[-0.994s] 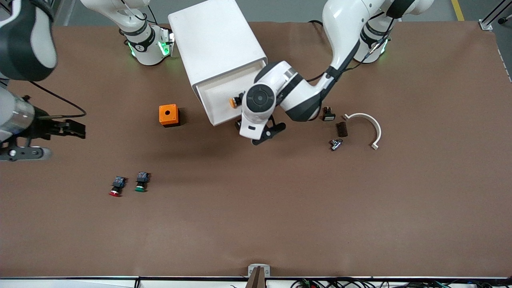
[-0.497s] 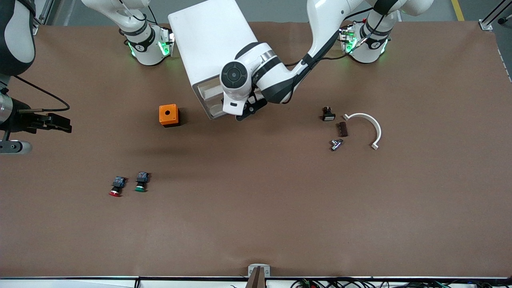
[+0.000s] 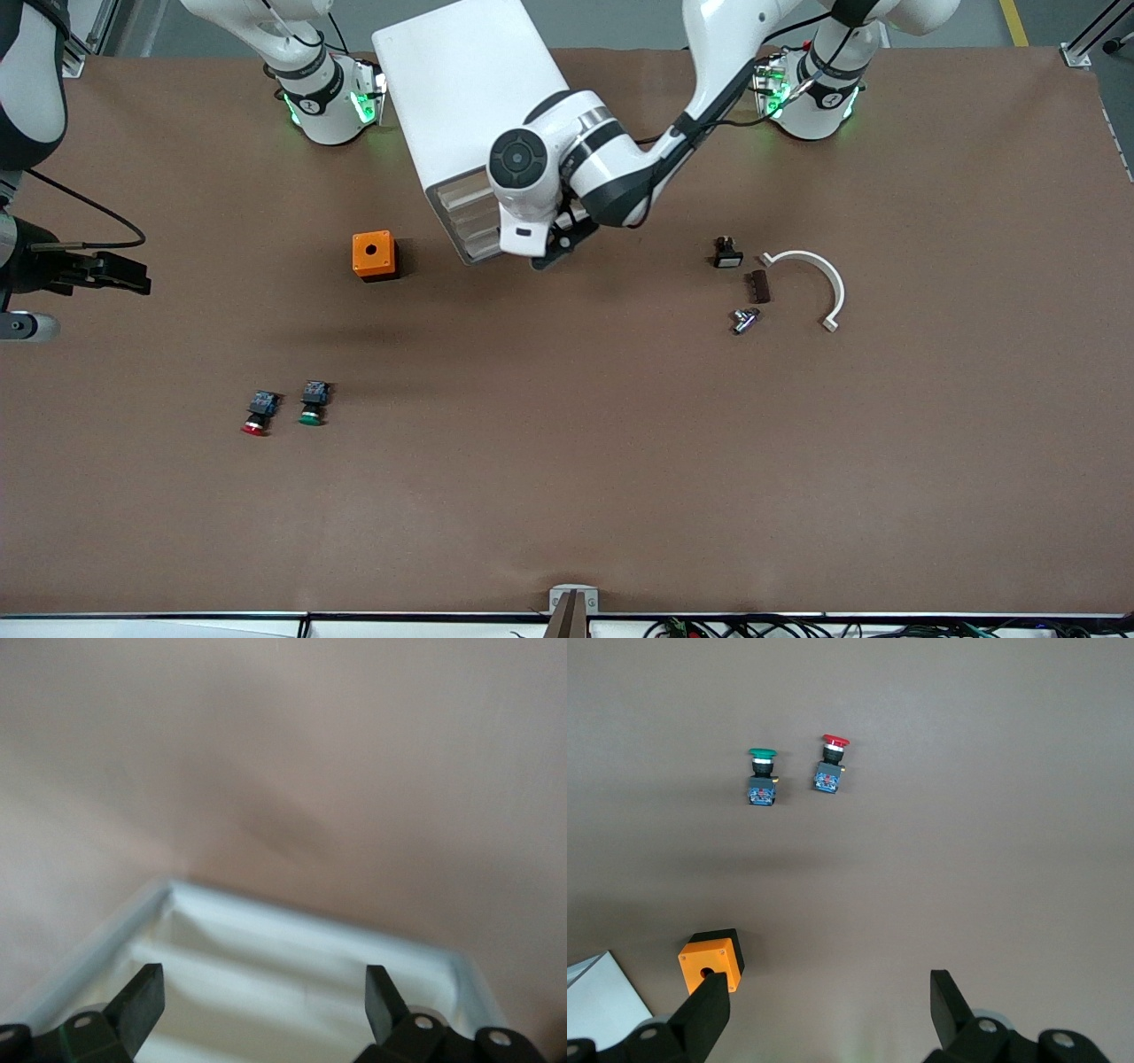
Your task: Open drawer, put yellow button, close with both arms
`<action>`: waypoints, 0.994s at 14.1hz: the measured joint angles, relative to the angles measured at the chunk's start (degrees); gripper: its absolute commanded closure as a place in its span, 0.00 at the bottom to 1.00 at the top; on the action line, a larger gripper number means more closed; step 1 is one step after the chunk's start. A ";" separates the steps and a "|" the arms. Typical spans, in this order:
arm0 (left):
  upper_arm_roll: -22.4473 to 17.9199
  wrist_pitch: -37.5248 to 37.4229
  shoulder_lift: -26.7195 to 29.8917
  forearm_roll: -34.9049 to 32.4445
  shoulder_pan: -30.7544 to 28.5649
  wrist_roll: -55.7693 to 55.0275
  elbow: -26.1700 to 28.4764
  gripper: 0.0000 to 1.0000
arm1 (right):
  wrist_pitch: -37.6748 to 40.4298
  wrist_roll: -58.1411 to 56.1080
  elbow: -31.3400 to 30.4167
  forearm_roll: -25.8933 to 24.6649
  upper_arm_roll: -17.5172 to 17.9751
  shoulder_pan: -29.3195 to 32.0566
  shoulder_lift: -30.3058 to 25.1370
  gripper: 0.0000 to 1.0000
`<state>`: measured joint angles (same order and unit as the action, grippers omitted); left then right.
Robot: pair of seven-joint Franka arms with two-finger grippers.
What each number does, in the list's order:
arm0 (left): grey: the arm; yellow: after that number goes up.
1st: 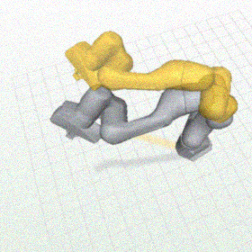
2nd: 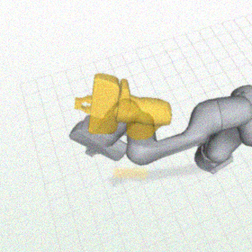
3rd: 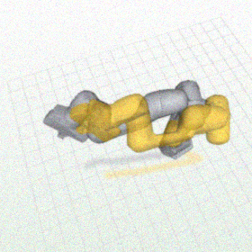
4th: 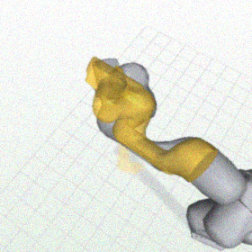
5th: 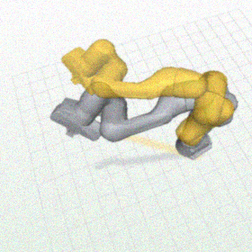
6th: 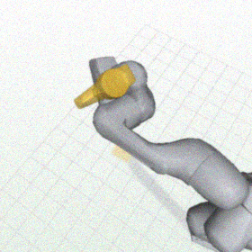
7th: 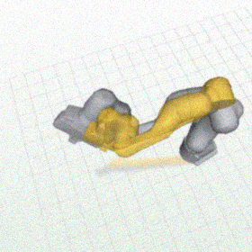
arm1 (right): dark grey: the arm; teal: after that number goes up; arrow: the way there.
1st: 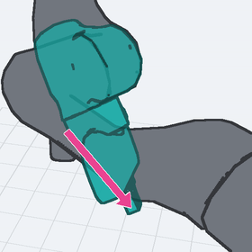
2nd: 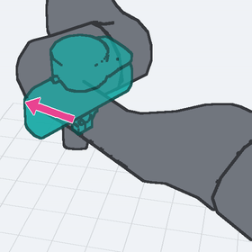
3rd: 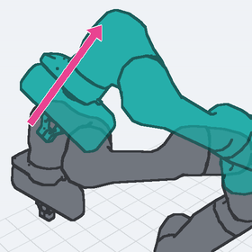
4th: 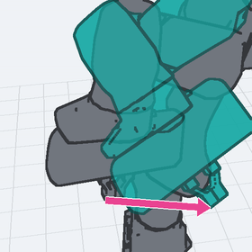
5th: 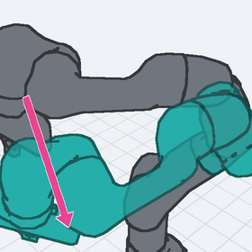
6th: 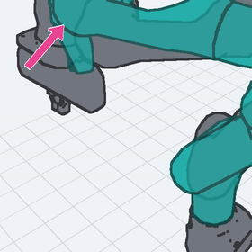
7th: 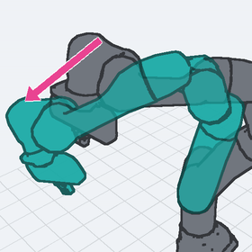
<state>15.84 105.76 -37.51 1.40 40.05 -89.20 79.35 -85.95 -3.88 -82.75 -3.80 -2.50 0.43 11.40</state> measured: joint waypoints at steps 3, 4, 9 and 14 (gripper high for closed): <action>-0.51 -3.78 4.00 -6.12 -9.16 3.82 -0.34 0.00 | 1.19 0.01 0.44 -0.87 0.46 -0.01 -0.02 0.00; -0.61 -5.13 5.50 -6.95 -12.84 7.76 -0.43 0.00 | 1.30 0.00 0.76 -0.87 0.45 0.02 -0.04 0.00; -0.75 -7.73 12.39 -7.81 -29.39 26.31 -0.61 0.00 | 2.40 0.07 0.68 0.85 0.66 0.12 -0.02 0.00; -0.70 -12.68 19.13 -8.28 -38.69 44.02 -0.59 0.00 | -2.09 0.05 -5.12 5.58 0.57 2.06 -3.97 0.00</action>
<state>15.14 93.08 -18.39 -6.89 1.36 -45.18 78.77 -88.04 -3.83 -87.87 1.78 -1.94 2.49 7.43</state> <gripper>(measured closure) 0.000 0.000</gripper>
